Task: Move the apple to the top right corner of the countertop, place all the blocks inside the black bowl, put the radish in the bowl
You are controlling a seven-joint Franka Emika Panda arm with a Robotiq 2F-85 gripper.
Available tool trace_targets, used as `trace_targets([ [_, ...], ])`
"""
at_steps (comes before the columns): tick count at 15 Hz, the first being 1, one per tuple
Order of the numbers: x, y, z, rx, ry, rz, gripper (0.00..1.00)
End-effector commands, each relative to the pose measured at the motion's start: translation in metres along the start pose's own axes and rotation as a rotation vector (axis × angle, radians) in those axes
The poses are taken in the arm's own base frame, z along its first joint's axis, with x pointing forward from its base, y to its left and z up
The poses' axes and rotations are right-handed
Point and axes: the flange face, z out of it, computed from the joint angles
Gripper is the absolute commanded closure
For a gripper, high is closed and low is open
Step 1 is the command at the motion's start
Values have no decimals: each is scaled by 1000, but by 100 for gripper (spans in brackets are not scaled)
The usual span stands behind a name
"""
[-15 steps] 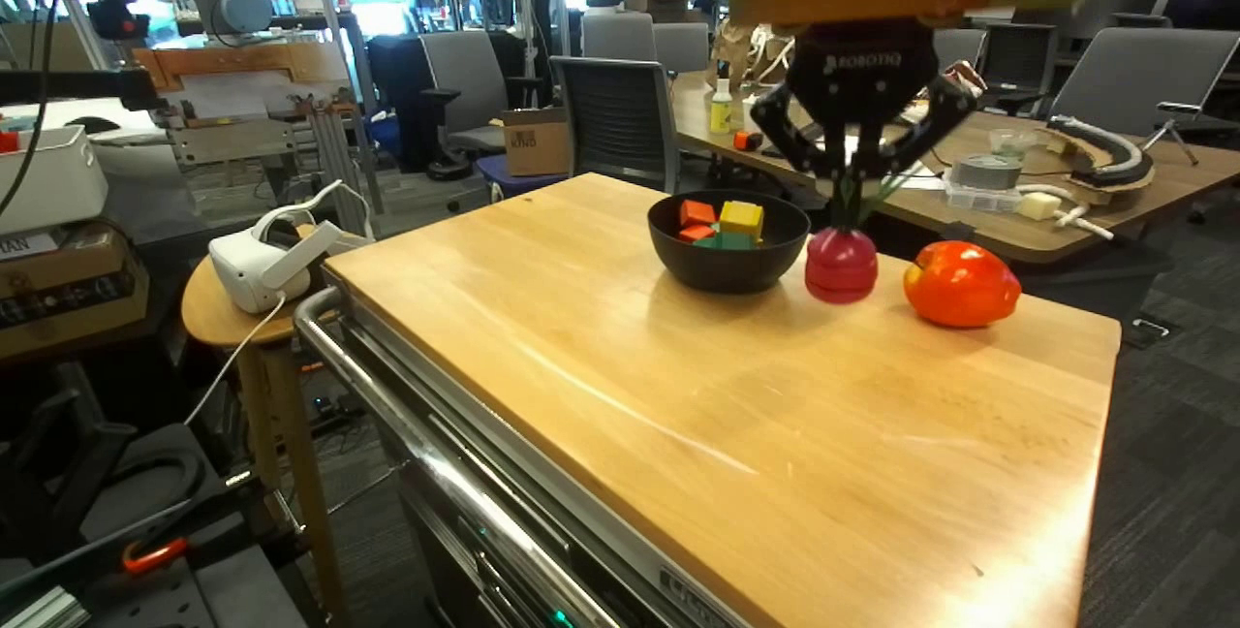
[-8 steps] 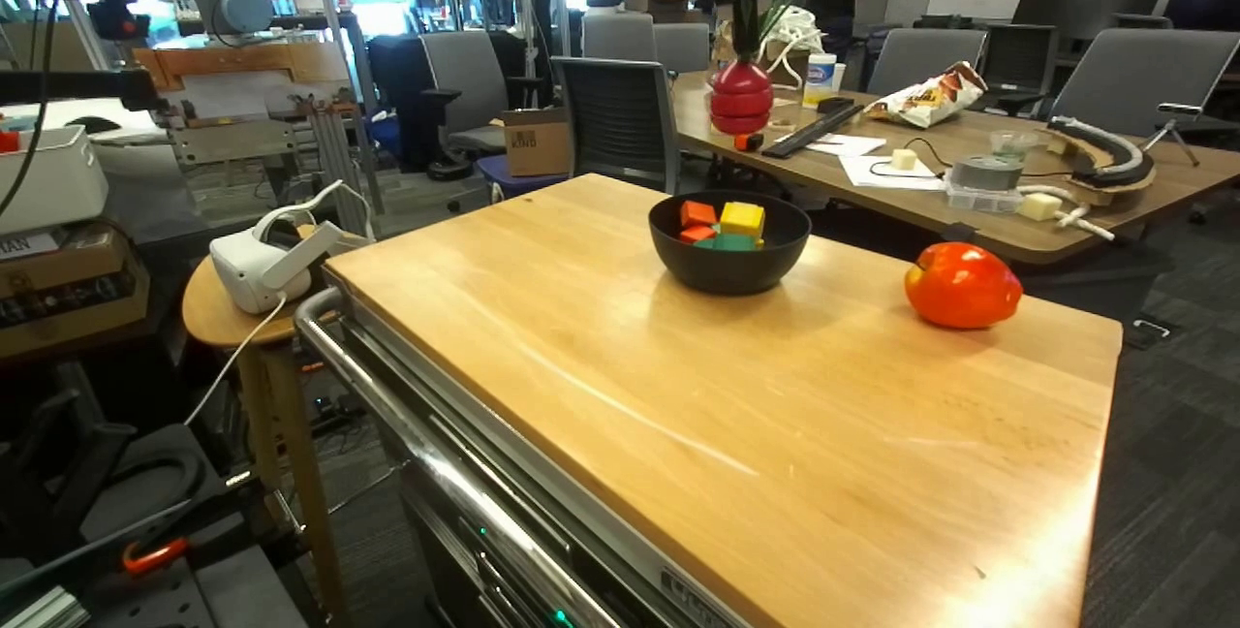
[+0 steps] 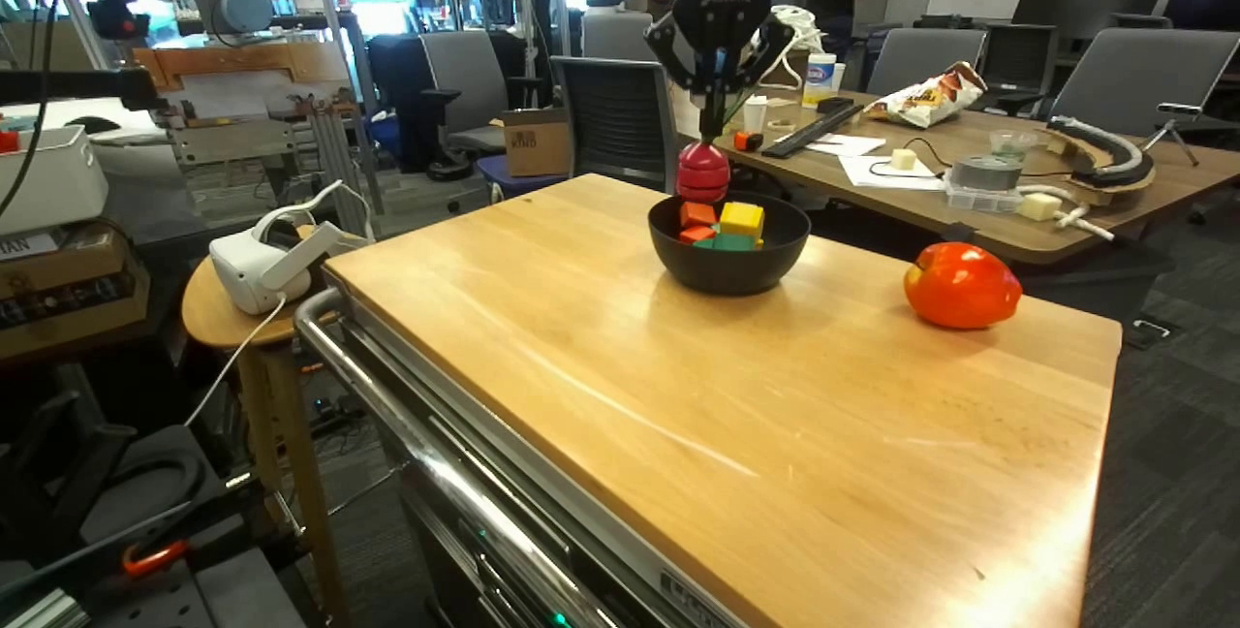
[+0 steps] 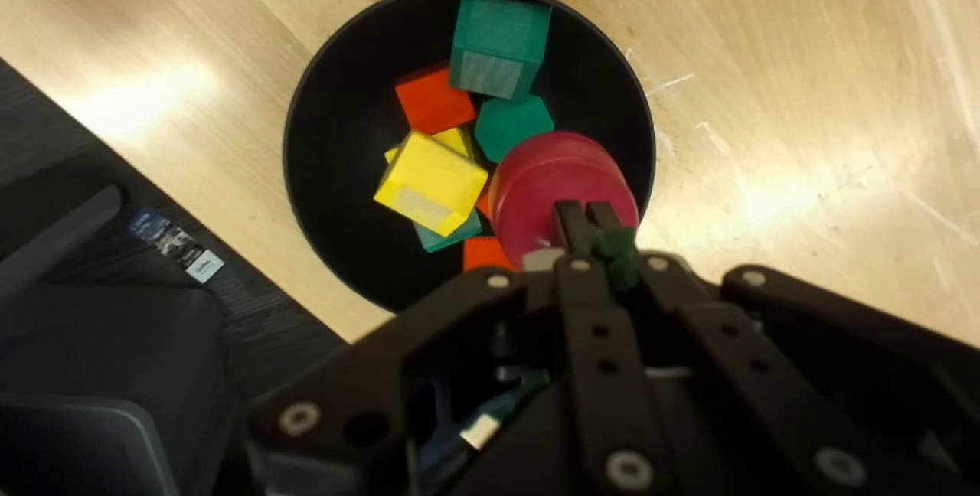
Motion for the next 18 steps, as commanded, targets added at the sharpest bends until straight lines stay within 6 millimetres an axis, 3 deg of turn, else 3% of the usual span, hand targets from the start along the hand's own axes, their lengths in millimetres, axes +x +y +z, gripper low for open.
trace_targets([
  [1, 23, 15, 6, 76, -13, -76, 95],
  [5, 31, 20, 16, 109, -72, -102, 96],
  [6, 31, 20, 15, 94, -98, -106, 71],
  [8, 20, 16, 5, 19, -165, -119, 64],
  [11, -28, 3, -26, -98, -200, -145, 41],
  [13, -59, 6, -41, -205, -150, -97, 25],
  [16, -125, 7, -53, -314, -80, -17, 1],
  [17, -88, 24, -47, -251, -111, -33, 19],
  [18, -109, 23, -49, -272, -99, -11, 12],
])
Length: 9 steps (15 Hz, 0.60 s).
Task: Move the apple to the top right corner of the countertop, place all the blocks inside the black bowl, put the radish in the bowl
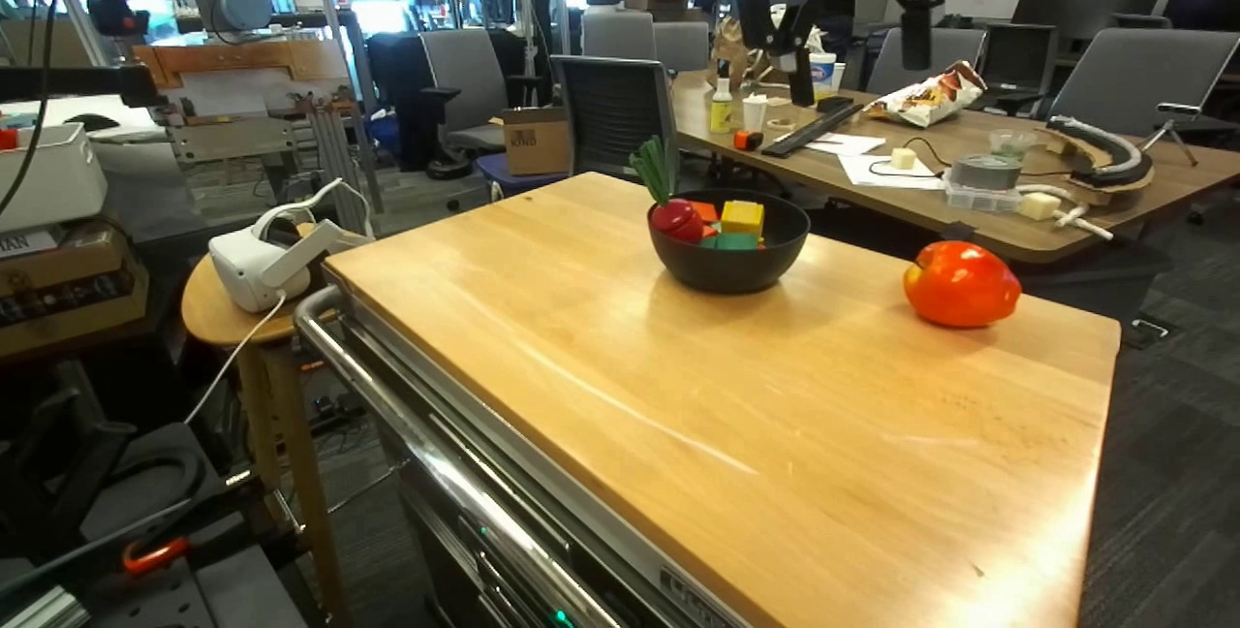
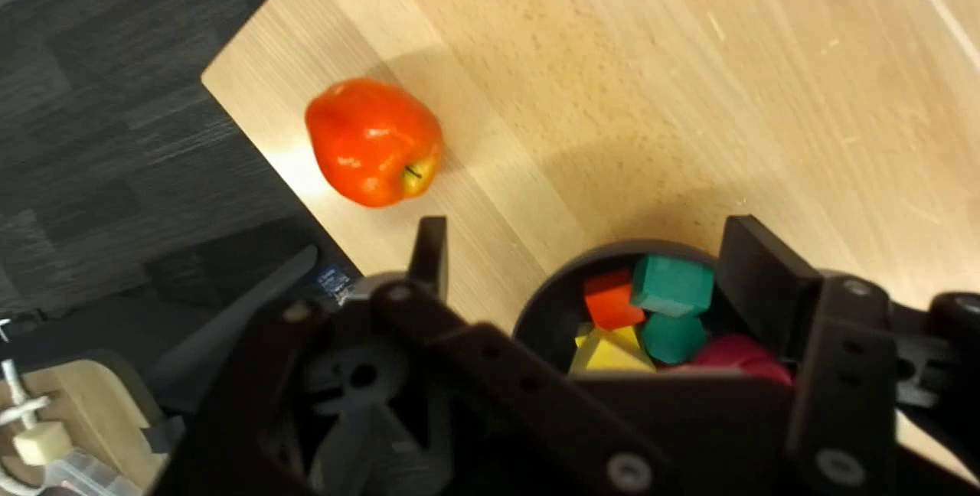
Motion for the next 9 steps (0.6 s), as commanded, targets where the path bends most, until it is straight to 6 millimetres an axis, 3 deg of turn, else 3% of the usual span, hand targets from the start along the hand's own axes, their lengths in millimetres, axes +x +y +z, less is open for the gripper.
trace_targets([
  [1, -14, -2, -1, -6, 3, 13, 4],
  [3, -21, -7, 0, -9, 7, 17, 1],
  [9, -14, -12, 1, -8, 11, 4, 1],
])
